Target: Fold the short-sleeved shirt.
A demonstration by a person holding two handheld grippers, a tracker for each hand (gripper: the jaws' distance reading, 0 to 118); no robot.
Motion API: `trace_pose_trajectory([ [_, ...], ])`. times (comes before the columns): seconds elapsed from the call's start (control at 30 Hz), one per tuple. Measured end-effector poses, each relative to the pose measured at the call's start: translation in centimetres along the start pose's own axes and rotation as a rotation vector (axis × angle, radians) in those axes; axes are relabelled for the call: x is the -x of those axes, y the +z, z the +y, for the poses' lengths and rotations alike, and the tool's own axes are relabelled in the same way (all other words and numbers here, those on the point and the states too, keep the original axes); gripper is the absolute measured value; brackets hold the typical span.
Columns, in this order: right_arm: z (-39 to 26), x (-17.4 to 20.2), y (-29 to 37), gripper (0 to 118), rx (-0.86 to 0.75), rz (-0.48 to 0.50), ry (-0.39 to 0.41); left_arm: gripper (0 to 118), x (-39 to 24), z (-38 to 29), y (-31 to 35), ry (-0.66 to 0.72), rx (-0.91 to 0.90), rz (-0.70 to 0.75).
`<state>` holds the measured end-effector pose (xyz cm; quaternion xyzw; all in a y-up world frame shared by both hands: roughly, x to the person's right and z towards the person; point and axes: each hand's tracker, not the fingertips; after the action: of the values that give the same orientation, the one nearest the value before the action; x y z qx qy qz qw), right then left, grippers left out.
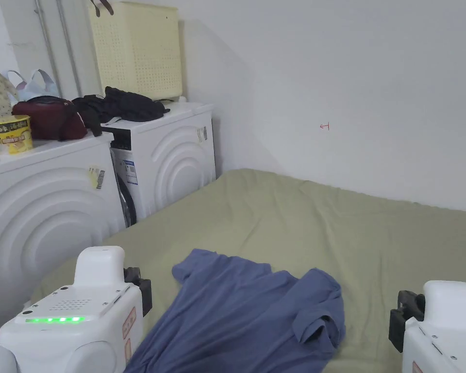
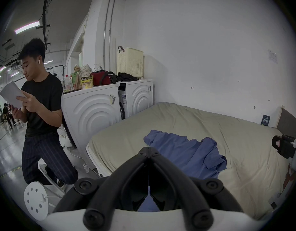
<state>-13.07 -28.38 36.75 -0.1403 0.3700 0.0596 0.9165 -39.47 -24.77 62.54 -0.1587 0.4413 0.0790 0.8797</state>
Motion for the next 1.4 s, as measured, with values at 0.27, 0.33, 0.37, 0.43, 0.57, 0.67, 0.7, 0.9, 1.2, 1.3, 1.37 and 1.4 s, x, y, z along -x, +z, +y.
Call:
trace_pose_trajectory([
  [0.27, -1.6, -1.2, -1.1, 0, 0.044, -0.013, -0.003, 0, -4.5, -0.4, -6.5, -0.053, 0.111, -0.110],
  [0.33, -2.4, -1.4, -1.4, 0, 0.067, -0.016, -0.007, 0, -6.6, -1.1, -9.5, -0.069, 0.180, -0.167],
  [0.37, -2.8, -1.6, -1.6, 0, 0.082, -0.020, -0.008, 0, -7.6, -1.5, -11.0, -0.076, 0.218, -0.188],
  [0.43, -3.8, -2.0, -2.1, 0, 0.109, -0.024, -0.018, 0, -9.5, -2.6, -14.4, -0.070, 0.296, -0.240],
  [0.57, -5.5, -2.7, -2.9, 0, 0.164, -0.029, -0.038, 0, -12.1, -5.7, -21.4, -0.087, 0.503, -0.248],
  [0.67, -6.8, -3.1, -3.6, 0, 0.204, -0.037, -0.049, 41, -13.0, -8.0, -25.0, -0.104, 0.625, -0.283],
  [0.7, -7.1, -3.2, -3.9, 0, 0.219, -0.038, -0.049, 41, -13.1, -8.5, -26.0, -0.100, 0.694, -0.303],
  [0.9, -9.2, -3.9, -4.9, 0, 0.278, -0.042, -0.071, 113, -15.7, -11.1, -29.3, -0.206, 0.754, -0.239],
  [1.2, -10.2, -5.3, -2.9, 0, 0.323, -0.068, -0.094, 0, -14.8, -11.7, -28.1, -0.206, 0.780, -0.263],
  [1.3, -10.3, -5.8, -1.0, 0, 0.330, -0.081, -0.114, 0, -15.2, -11.8, -28.3, -0.145, 0.806, -0.282],
  [1.37, -10.4, -6.3, 0.5, 0, 0.326, -0.104, -0.108, 0, -14.8, -11.7, -28.4, -0.195, 0.673, -0.253],
  [1.4, -10.3, -6.7, 1.1, 0, 0.328, -0.121, -0.105, 0, -15.0, -11.5, -28.3, -0.187, 0.674, -0.261],
])
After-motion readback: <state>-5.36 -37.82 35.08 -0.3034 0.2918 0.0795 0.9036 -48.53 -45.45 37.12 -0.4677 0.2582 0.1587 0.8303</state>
